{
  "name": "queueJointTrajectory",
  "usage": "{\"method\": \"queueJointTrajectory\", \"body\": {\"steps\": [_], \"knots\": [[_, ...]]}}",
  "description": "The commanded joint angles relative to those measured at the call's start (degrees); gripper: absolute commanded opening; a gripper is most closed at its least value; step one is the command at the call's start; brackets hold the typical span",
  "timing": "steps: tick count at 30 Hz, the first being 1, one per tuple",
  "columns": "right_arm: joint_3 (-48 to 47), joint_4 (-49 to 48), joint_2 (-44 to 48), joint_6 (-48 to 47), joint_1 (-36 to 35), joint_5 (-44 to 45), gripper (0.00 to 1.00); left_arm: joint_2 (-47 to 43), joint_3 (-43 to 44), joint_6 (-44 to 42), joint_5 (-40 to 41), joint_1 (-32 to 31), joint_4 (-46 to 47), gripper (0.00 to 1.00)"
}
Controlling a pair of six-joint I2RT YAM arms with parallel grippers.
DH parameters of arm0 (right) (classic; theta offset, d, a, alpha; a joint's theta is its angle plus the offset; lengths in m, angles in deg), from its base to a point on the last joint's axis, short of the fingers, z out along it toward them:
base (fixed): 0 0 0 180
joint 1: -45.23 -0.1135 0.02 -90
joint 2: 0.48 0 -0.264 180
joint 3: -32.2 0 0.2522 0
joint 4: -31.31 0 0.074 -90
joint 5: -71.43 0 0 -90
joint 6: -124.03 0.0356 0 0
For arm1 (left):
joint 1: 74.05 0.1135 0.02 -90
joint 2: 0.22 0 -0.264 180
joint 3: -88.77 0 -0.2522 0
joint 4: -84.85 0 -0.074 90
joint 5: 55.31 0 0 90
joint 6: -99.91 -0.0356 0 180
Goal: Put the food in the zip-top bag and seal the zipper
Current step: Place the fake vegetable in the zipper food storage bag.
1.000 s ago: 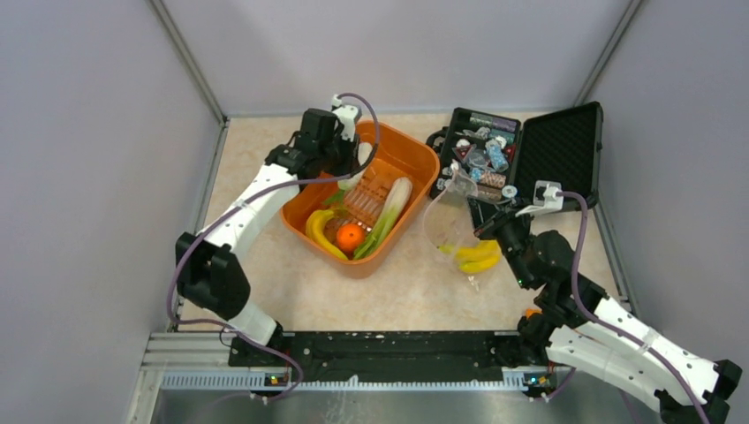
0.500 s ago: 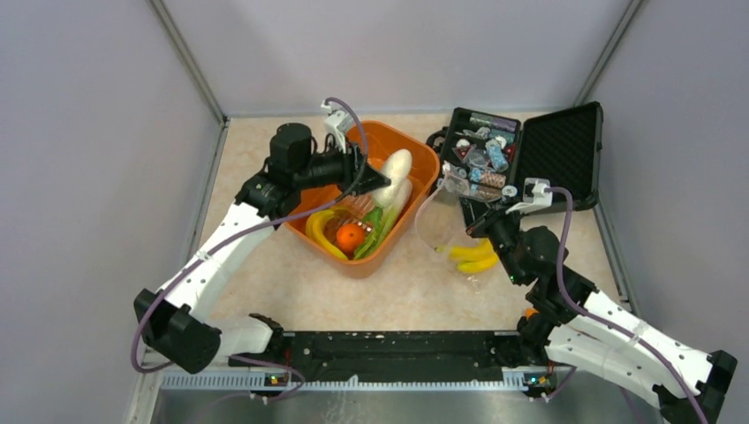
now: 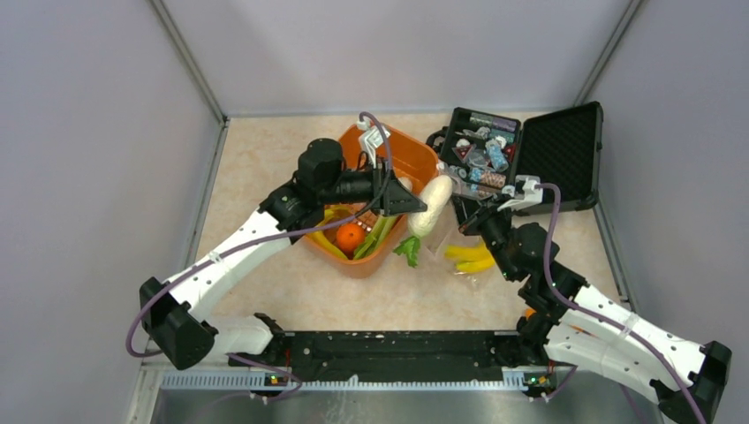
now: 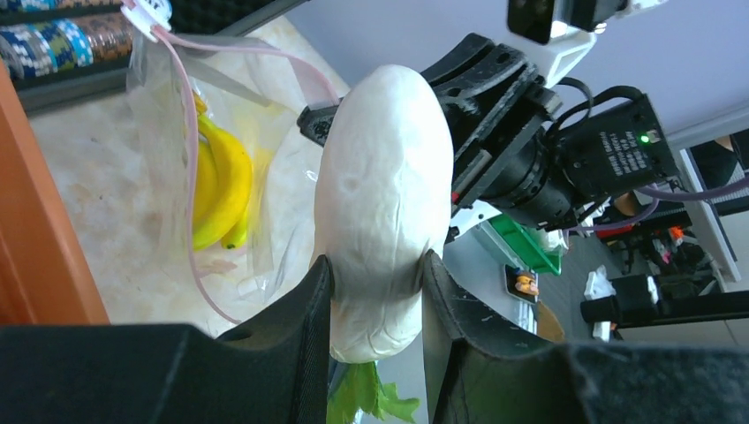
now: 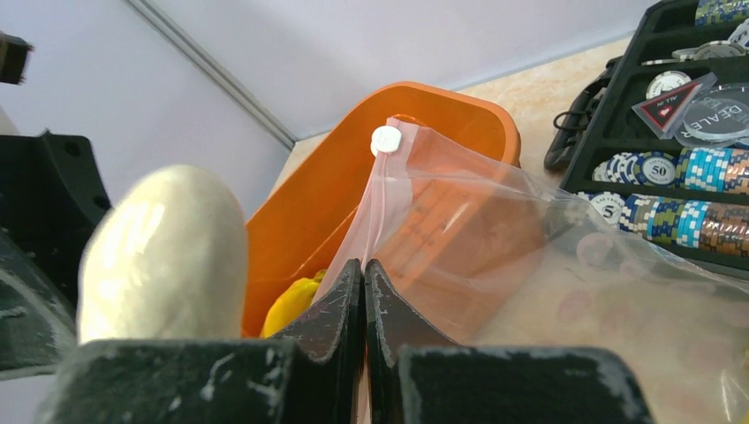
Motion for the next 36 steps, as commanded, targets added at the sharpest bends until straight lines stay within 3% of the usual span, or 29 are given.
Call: {"method": "queueJointTrajectory", "body": {"steps": [1,11,15,17,20,21,23,26,29,36], "knots": [[-0.57,-4.37,-0.06,-0.27,0.12,-1.04,0.0,2.96,3.88,-1.69,5.02,-1.45,-8.93,0.0],[-0.09,-7.27,0.0,-1.39,0.12,-4.73,0.0,7.85,8.82,-4.5,17.83,-3.99,-20.39,0.0],[-0.91,-7.43,-0.68,-2.84,0.09,-8.09,0.0,12.32,13.76,-6.24,18.35,-5.04,-23.65,0.0],[-1.13,-6.9,-1.08,-3.12,0.07,-9.0,0.0,15.01,17.55,-6.65,18.93,-5.44,-26.34,0.08],[-0.77,-5.79,-1.48,-3.34,0.11,-9.42,0.0,16.48,21.52,-7.18,19.62,-5.46,-27.42,0.1],[-0.68,-5.32,-1.43,-3.23,0.1,-9.47,0.0,16.2,21.81,-7.3,20.26,-5.46,-26.87,0.15],[0.03,-4.53,-1.1,-2.99,0.05,-9.25,0.0,15.53,22.56,-7.56,21.85,-5.45,-26.28,0.41],[1.02,-3.98,0.12,-2.41,0.12,-8.24,0.0,15.56,23.21,-8.5,22.78,-5.32,-26.17,0.43],[1.5,-3.19,1.33,-1.68,0.09,-6.68,0.0,15.45,24.1,-8.8,22.8,-5.11,-26.63,0.67],[0.68,-1.63,1.64,-0.31,0.1,-4.5,0.0,12.59,25.77,-12.29,22.2,-5.15,-28.42,0.76]]}}
